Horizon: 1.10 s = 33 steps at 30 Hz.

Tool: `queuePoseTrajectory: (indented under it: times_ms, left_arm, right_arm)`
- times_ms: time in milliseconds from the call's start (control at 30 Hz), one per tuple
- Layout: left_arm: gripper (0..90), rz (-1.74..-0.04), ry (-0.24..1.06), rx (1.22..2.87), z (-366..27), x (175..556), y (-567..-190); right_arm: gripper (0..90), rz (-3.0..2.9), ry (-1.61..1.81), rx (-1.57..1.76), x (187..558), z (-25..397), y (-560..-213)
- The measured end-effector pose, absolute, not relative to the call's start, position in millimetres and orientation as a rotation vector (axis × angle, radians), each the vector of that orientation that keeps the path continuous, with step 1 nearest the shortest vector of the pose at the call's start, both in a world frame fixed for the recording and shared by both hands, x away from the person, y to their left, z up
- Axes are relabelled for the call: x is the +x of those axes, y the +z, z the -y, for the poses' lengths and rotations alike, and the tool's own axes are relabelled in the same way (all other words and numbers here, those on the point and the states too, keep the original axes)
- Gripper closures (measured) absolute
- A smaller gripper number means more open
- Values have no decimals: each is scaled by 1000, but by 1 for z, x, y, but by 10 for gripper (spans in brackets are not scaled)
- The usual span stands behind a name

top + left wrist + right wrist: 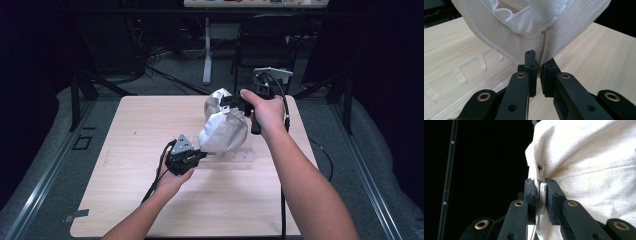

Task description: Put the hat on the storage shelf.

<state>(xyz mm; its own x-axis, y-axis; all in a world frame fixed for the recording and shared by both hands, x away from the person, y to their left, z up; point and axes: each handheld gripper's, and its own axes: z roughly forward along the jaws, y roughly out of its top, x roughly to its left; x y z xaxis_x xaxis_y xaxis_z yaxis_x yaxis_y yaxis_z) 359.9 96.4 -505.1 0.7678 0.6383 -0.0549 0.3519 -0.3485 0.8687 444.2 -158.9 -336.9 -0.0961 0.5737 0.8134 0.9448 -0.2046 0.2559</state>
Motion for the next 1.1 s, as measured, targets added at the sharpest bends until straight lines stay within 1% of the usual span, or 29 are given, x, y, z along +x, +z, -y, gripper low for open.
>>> queuePoseTrajectory:
  times_ms: [267, 467, 733, 900, 1000, 1100]
  left_arm:
    - [856, -766, 373, 2005, -97, 360, -508]
    - [857, -789, 357, 2033, -95, 360, -518]
    - [851, -799, 362, 2016, -96, 359, -523]
    - [769, -809, 351, 2000, -98, 357, -524]
    - [724, -820, 357, 1988, -103, 354, -524]
    - [719, -825, 357, 1973, -106, 353, -524]
  right_arm:
    - [805, 1664, -1209, -1766, 444, 154, -343]
    - [802, 1704, -1165, -1790, 446, 150, -349]
    - [799, 1680, -1167, -1785, 447, 150, -357]
    - [763, 1669, -1197, -1782, 445, 159, -353]
    - [765, 1662, -1203, -1791, 444, 165, -352]
    - [768, 1673, -1196, -1788, 442, 170, -351]
